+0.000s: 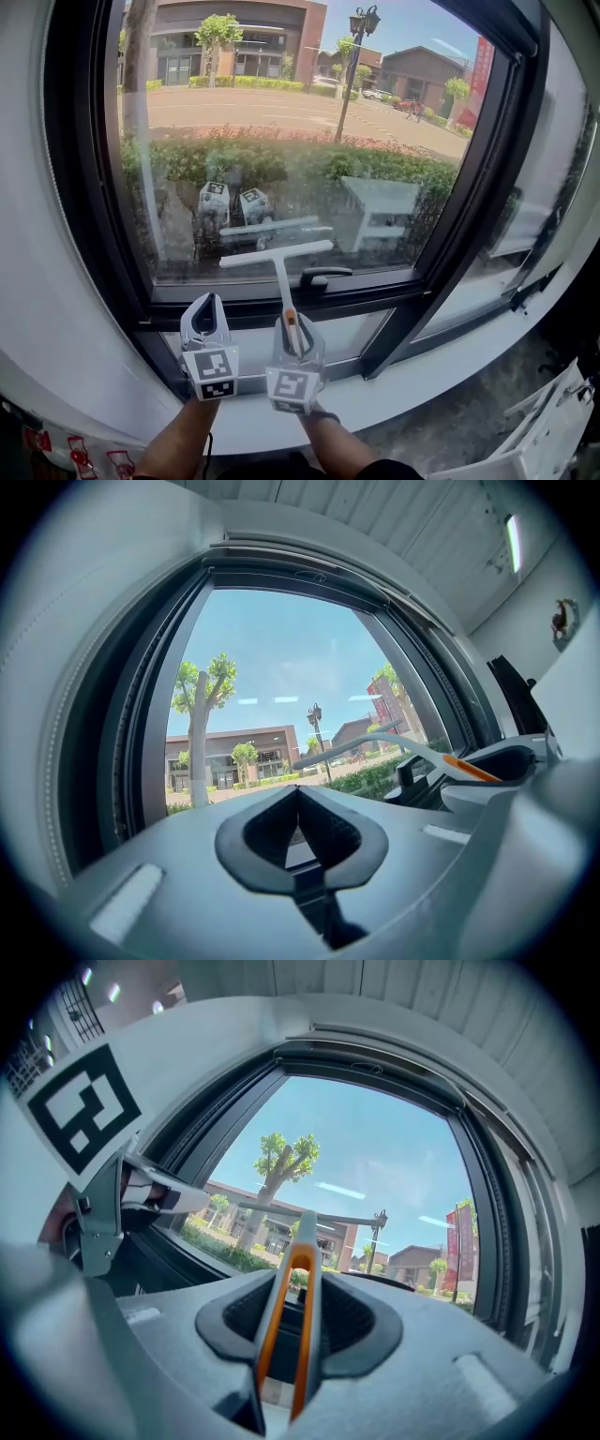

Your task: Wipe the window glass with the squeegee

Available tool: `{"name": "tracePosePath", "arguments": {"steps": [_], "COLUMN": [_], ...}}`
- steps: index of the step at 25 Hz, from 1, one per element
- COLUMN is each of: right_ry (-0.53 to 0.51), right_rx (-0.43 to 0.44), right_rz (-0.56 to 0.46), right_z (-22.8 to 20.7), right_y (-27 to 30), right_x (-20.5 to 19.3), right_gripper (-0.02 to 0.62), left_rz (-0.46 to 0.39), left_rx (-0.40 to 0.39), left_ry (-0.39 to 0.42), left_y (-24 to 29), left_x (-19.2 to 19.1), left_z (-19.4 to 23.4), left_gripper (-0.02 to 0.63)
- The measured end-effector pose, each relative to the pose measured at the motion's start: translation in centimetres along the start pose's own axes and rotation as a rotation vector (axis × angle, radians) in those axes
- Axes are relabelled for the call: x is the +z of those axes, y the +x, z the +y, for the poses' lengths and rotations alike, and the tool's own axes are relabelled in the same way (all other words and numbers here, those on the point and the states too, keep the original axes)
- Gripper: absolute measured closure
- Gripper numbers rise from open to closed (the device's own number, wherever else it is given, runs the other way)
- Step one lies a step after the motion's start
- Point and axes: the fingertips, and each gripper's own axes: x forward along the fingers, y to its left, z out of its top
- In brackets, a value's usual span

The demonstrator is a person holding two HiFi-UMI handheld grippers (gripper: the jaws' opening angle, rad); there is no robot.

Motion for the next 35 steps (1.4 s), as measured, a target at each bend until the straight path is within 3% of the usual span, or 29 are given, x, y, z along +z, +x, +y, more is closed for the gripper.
{"name": "tracePosePath", "arguments": {"steps": [4,14,28,35], "right_ry": [0.068,0.085,0.099,0.123], "right_rx": [-0.02,-0.087,-0.109,-0.091], "right_rz": [-0.053,-0.176,-0.354,-0.355], "right_z": [-2.2,-8.9,-15.9,-18.2], "right_y": [0.7,3.8,7.1,9.6], "right_x": [2.3,8.7,20.3,22.8], "right_gripper": [0.477,0.477,0.477,0.477], "left_rz": [-0.028,-0.14,-0.323,-0.352], "left_rx": [-0.008,0.003,0.016,0.019], "left_ry": [-0.007,-0.027,-0.03,-0.034], "left_y": [0.6,3.0,4.8,5.6], "left_x": [2.0,8.7,18.9,21.4], "left_z": [-0.4,0.4,0.4,0.3], "left_gripper": [0.603,0.603,0.603,0.603]}}
